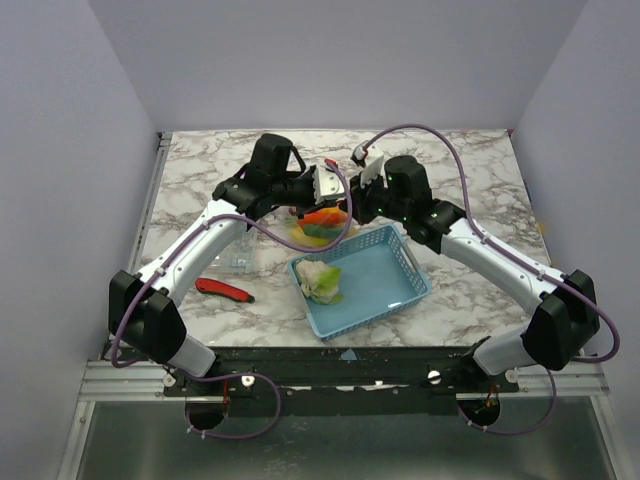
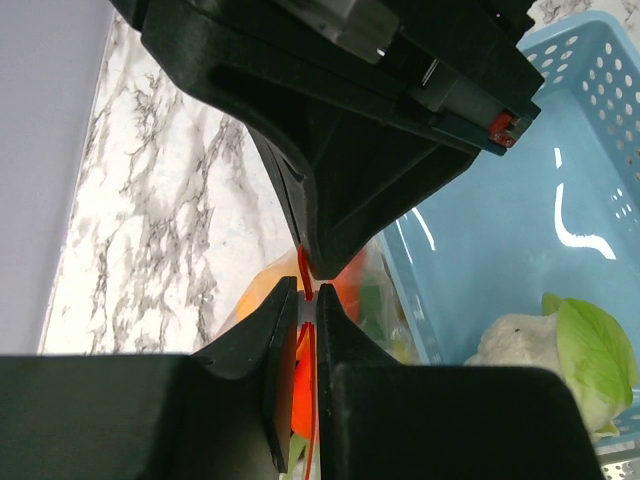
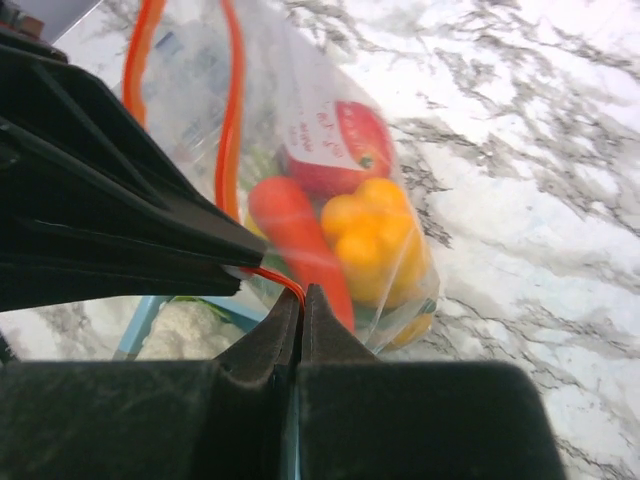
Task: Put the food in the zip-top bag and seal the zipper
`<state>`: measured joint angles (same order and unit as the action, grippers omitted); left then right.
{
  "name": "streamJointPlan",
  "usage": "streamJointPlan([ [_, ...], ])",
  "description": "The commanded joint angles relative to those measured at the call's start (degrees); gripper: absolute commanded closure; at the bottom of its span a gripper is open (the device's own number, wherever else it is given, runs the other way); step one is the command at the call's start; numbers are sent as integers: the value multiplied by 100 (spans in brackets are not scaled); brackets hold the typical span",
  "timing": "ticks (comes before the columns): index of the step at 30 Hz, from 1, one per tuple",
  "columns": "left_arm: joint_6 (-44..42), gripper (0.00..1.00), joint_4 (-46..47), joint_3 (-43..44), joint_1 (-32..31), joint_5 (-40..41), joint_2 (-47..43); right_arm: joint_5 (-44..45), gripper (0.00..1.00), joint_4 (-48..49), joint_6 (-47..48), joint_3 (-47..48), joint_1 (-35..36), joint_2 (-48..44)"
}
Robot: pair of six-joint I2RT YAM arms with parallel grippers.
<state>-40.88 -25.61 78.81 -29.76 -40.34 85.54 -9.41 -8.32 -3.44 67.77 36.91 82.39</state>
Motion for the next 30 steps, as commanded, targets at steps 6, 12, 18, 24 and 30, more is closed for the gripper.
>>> streamJointPlan([
  [6, 208, 100, 69, -380, 243, 567, -556, 2156, 100, 1035, 94, -506, -169, -376],
  [12, 377, 100, 198, -704, 405, 952, -811, 2648, 100, 1083, -230, -333, -382, -129],
  [18, 656, 100, 241, -967, 630, 1149, -1135, 2953, 100, 1077, -630, -214, -790, 24],
  [24, 843, 100, 390, -1229, 717, 1551, -1307, 2922, 100, 1068, -640, -174, -971, 94],
  [30, 1131, 100, 499, -1263, 726, 1752, -1303, 2842, 100, 1069, -661, -196, -1009, 169],
])
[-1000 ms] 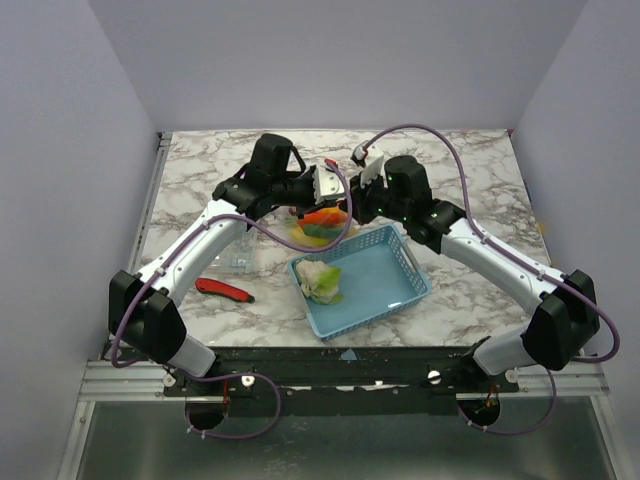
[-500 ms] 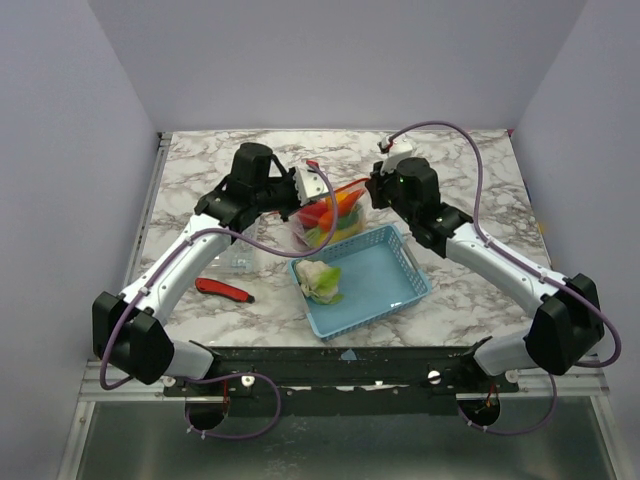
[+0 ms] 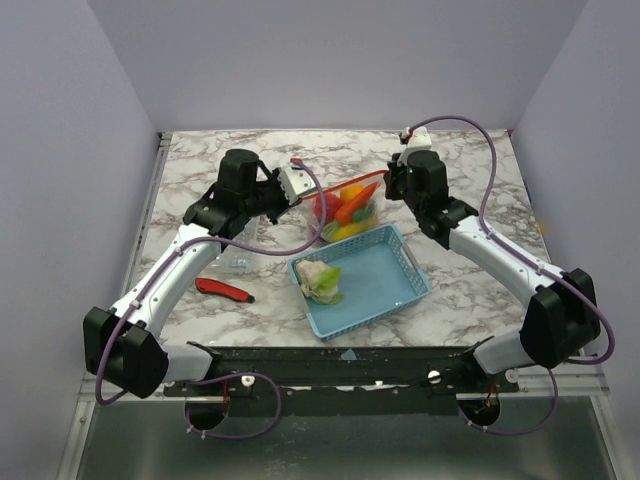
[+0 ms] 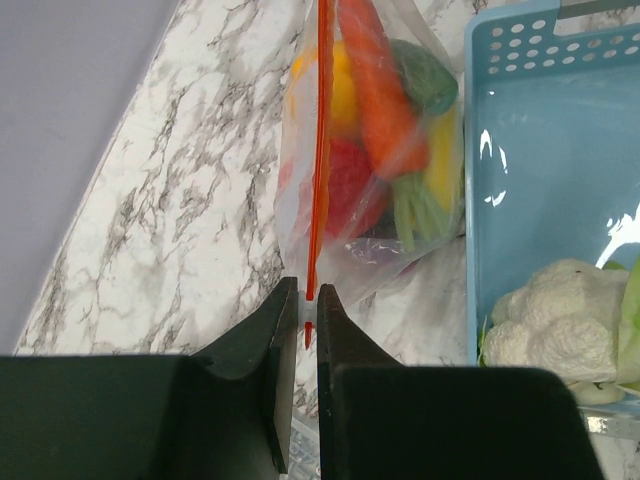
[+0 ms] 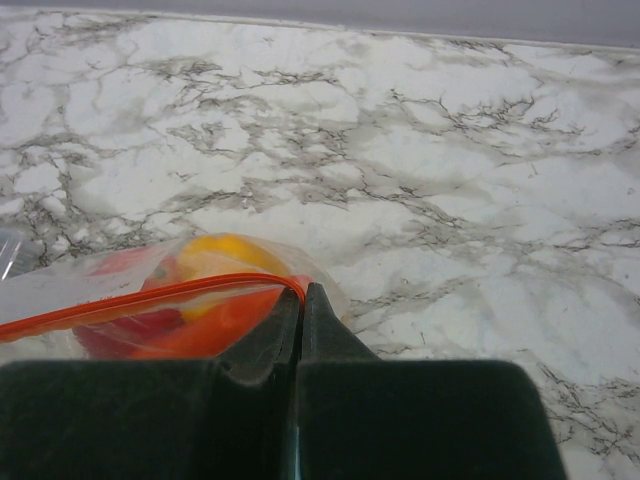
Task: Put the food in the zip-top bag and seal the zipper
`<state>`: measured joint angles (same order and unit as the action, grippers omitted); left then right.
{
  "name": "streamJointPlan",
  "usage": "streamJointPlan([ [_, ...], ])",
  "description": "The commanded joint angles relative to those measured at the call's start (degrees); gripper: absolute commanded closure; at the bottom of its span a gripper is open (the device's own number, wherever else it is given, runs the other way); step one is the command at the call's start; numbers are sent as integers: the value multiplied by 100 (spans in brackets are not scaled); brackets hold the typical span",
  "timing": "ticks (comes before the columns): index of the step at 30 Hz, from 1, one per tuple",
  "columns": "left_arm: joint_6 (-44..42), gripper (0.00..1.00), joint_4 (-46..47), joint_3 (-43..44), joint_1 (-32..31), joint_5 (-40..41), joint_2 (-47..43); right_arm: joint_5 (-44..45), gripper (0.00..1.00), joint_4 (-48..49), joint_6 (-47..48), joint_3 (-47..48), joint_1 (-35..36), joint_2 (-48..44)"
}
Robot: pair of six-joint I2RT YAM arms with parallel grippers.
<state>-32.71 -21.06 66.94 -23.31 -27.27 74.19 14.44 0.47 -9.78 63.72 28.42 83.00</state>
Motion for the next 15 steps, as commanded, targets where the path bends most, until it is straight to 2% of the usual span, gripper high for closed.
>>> streamJointPlan([
  [1, 368, 98, 57, -61, 81, 478, -168, 430, 100, 185, -33, 222, -157, 131],
  [4, 663, 64, 39, 78, 81, 580, -230, 439, 100, 102, -135, 368, -154, 297],
  [5, 798, 57, 40, 127, 77, 649, -288, 499, 100, 25, -205, 447, -158, 384],
  [9, 1459, 46, 2, 366, 79, 937, -606, 770, 100, -229, -511, 765, -252, 721],
  [10, 1679, 36, 52, 381, 81, 1051, -720, 772, 100, -343, -667, 890, -342, 835],
  [11, 1899, 12, 135, 359, 81, 1129, -882, 757, 100, -462, -793, 1010, -442, 956],
  [12, 2093, 2, 236, 303, 81, 1235, -1031, 711, 100, -614, -919, 1158, -572, 1100],
  [15, 2485, 2, 396, 164, 81, 1209, -1474, 452, 100, -977, -1294, 1534, -1103, 1492],
])
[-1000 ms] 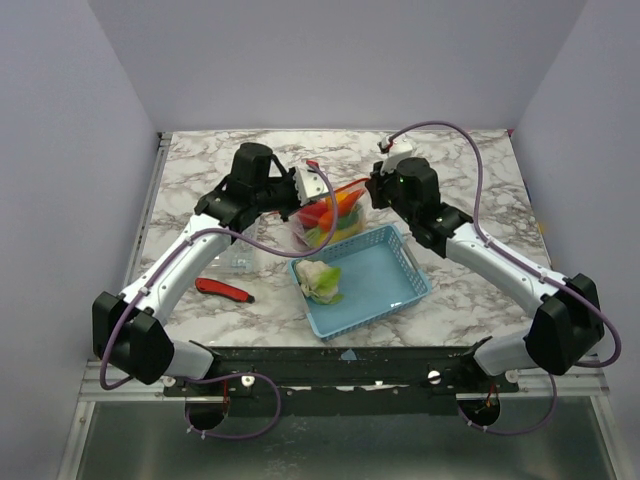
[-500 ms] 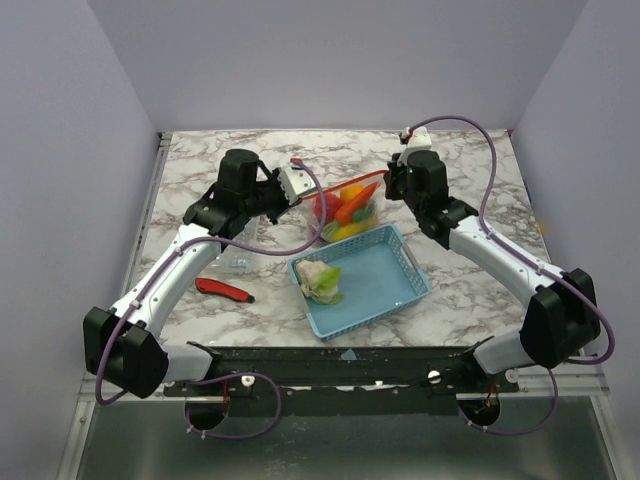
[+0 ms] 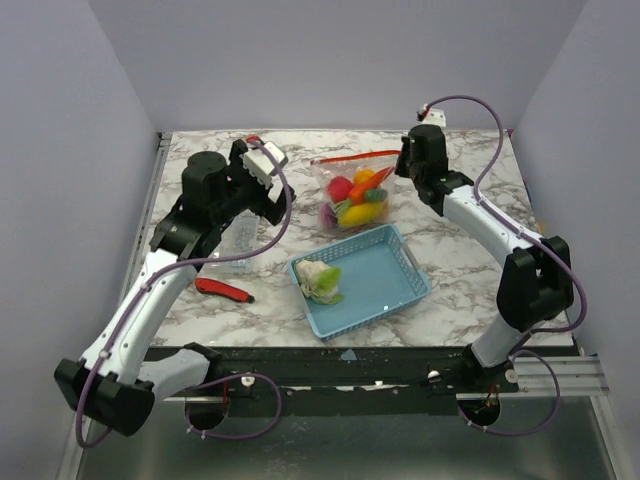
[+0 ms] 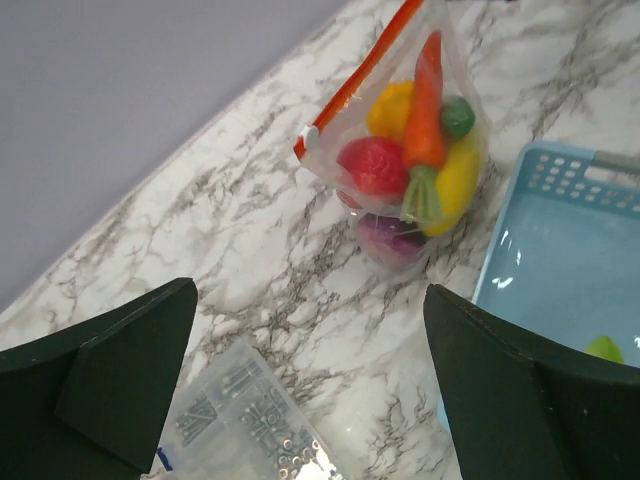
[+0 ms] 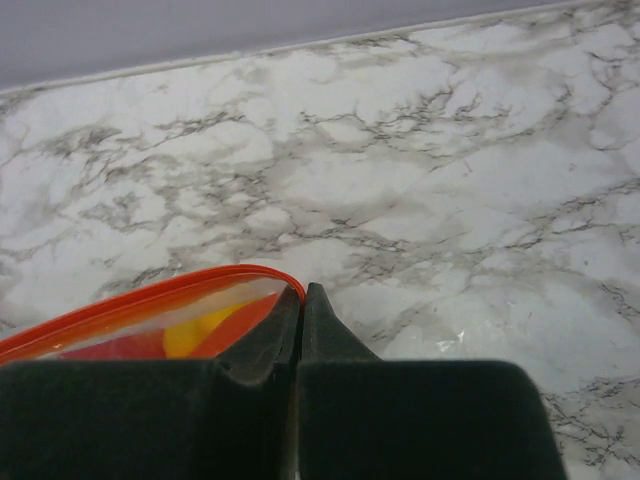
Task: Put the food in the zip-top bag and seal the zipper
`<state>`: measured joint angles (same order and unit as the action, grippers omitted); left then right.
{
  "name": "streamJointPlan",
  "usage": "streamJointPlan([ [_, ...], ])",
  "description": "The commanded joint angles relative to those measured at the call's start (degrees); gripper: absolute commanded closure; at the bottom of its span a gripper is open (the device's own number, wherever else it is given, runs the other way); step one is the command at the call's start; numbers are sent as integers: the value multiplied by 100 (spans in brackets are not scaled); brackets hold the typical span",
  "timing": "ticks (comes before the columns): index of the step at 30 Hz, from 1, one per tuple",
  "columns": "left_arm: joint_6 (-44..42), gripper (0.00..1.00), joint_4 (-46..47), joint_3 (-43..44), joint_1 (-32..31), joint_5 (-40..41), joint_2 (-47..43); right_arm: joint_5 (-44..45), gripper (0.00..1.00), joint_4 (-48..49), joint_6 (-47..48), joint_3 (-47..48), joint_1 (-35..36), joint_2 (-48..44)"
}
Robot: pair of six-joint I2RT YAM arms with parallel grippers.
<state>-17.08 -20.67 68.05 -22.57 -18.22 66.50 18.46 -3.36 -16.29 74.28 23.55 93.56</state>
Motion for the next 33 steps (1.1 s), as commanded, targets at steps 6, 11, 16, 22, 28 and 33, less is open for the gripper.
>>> streamJointPlan([
  [6, 1666, 2, -166, 93, -2, 51, -1213, -522, 100, -1010, -1353, 552, -1881, 958],
  [11, 1963, 2, -548, 61, -9, -85, -1532, -355, 100, -1028, -1439, 120, -2386, 981],
  [16, 2251, 2, -656, -2, -2, -217, -1835, -1, 94, -999, -1273, -188, -2592, 996],
  [22, 2413, 2, -836, 150, -2, -339, -2039, 314, 57, -1172, -1113, -222, -2586, 725],
  [28, 2420, 1, -700, 157, -2, 193, -2503, 296, 33, -1759, -889, -41, -2587, -7],
  [33, 2455, 1, -335, 125, -2, 791, -2927, -987, 28, -1971, -758, 61, -2574, -980],
])
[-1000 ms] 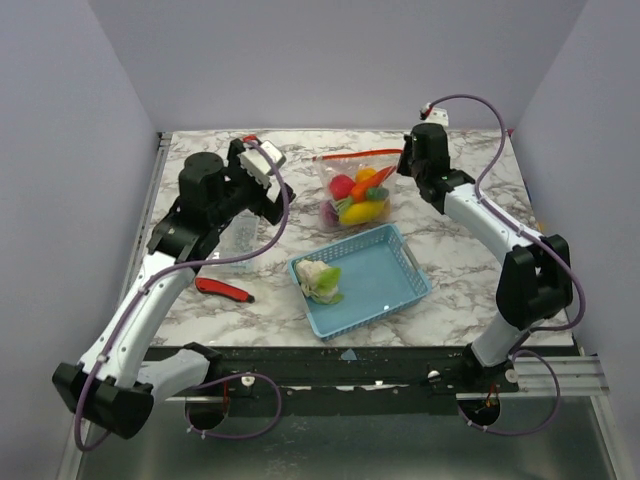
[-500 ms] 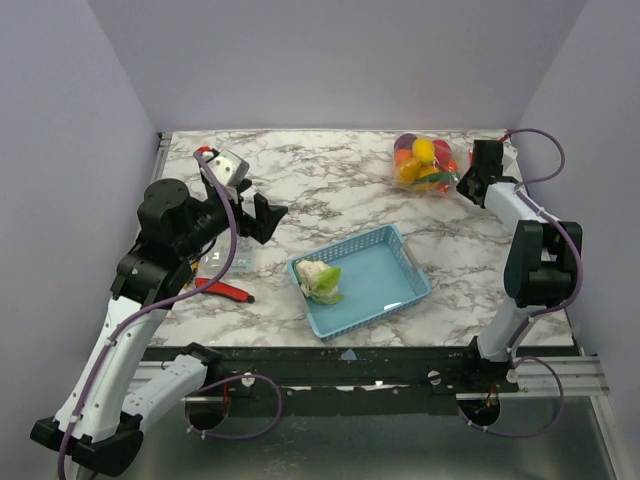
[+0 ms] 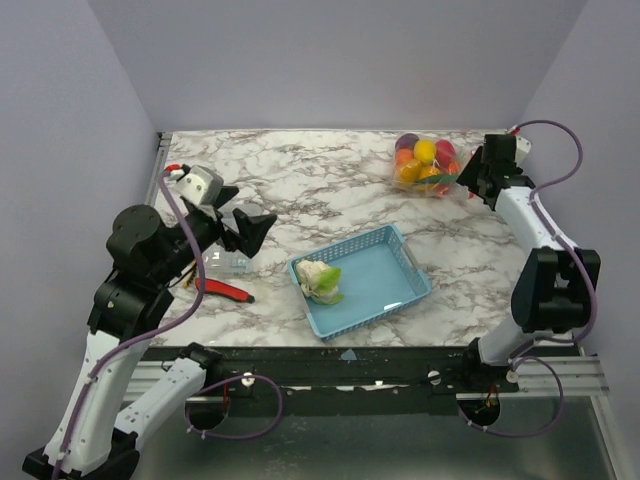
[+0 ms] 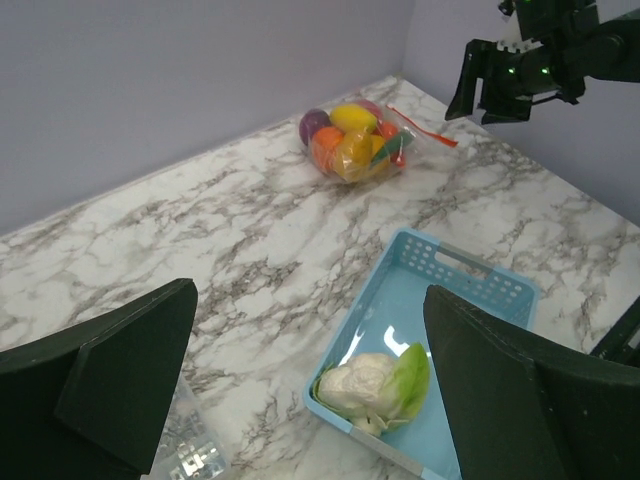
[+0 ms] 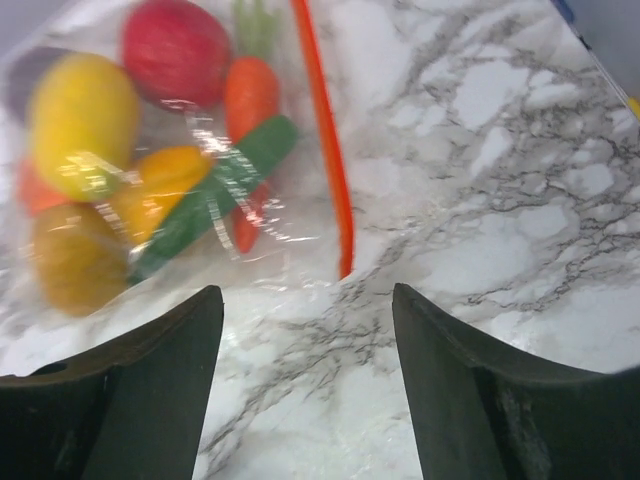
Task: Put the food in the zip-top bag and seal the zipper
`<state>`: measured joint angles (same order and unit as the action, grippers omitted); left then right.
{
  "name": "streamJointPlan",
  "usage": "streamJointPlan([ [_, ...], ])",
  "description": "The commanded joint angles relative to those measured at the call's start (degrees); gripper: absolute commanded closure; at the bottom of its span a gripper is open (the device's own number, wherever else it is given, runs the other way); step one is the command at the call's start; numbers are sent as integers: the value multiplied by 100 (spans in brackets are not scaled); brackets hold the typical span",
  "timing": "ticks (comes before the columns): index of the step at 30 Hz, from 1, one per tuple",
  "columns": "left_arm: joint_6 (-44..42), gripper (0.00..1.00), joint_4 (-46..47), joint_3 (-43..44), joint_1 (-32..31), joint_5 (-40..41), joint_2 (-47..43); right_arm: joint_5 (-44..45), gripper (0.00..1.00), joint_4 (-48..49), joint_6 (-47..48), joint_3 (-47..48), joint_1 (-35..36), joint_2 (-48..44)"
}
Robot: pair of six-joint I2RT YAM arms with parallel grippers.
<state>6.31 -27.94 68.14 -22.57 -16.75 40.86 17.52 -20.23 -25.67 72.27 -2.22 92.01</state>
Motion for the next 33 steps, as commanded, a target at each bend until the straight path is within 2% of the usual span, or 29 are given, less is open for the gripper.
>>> streamJointPlan([
  [1, 116, 1, 455, 127, -2, 766, -424, -1301, 27, -277, 178, 268, 2, -1027],
  [3, 134, 2, 533, 155, -7, 1002, -560, -2183, 24, -322, 199, 330, 3, -1452],
  [4, 135, 2, 560, 180, -2, 1107, -629, -2611, 15, -297, 222, 318, 3, -1724],
  [5, 134, 1, 583, 198, -2, 1201, -721, -2833, 7, -267, 206, 294, 2, -1954],
  [8, 125, 1, 698, 203, -2, 1625, -1049, -3323, 0, -143, 121, 188, 4, -2751],
  [11, 112, 2, 1031, 53, -2, 2293, -1483, -3373, 0, -24, 45, 24, 5, -3507],
  [14, 94, 1, 1647, -259, -2, 2731, -1915, -3615, 0, 80, 349, -140, 3, -4213],
  [18, 31, 2, 2189, -517, -2, 2956, -2248, -2918, 0, 20, 307, -198, 34, -4891],
  [23, -21, 2, 2264, -414, -2, 2985, -2213, -1479, 0, -437, 64, 126, 134, -5032],
  [33, 16, 2, 2128, -311, -2, 2927, -2164, -1308, 0, -338, 382, 19, 220, -5181],
])
